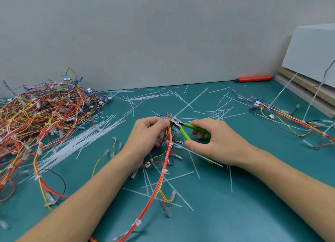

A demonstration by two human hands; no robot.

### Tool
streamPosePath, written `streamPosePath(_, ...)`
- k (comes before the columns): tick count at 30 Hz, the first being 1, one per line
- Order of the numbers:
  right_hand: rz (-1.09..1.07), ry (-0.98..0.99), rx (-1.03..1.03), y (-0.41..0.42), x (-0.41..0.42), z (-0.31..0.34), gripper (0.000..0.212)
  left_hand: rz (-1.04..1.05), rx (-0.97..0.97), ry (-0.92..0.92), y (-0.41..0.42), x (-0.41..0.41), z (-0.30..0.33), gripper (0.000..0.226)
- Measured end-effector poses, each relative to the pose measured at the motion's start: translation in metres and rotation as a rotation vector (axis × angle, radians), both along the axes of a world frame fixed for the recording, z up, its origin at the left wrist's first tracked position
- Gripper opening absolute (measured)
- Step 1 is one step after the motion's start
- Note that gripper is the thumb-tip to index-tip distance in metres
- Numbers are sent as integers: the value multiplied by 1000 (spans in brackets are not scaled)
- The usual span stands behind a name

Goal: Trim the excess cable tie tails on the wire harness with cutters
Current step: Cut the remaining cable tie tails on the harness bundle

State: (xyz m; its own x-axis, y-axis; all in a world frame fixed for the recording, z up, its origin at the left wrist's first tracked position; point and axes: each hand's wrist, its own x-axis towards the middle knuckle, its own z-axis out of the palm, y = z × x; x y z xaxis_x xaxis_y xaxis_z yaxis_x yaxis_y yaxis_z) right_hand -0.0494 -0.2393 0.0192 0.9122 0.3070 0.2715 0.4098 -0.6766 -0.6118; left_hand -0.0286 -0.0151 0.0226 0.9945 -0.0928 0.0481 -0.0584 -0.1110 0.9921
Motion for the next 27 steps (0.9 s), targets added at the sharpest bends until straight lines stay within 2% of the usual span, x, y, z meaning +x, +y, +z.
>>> streamPosePath(5,76,16,-21,-2,2,4,30,3,-14,-7,0,1,0,23)
streamPosePath(11,58,-6,-39,1,1,3,26,3,-9,-6,1,1,-1,22)
streamPosePath(18,-1,-16,-22,0,0,-1,63,-10,-7,4,0,2,-1,23)
streamPosePath(20,0,-23,-27,-1,1,-2,55,-9,-6,3,0,2,-1,22)
streamPosePath(23,64,-16,-6,-2,3,0,23,-10,-21,0,1,2,-2,20)
streamPosePath(27,77,-18,-37,-8,7,4,20,-12,-29,1,1,1,-1,21)
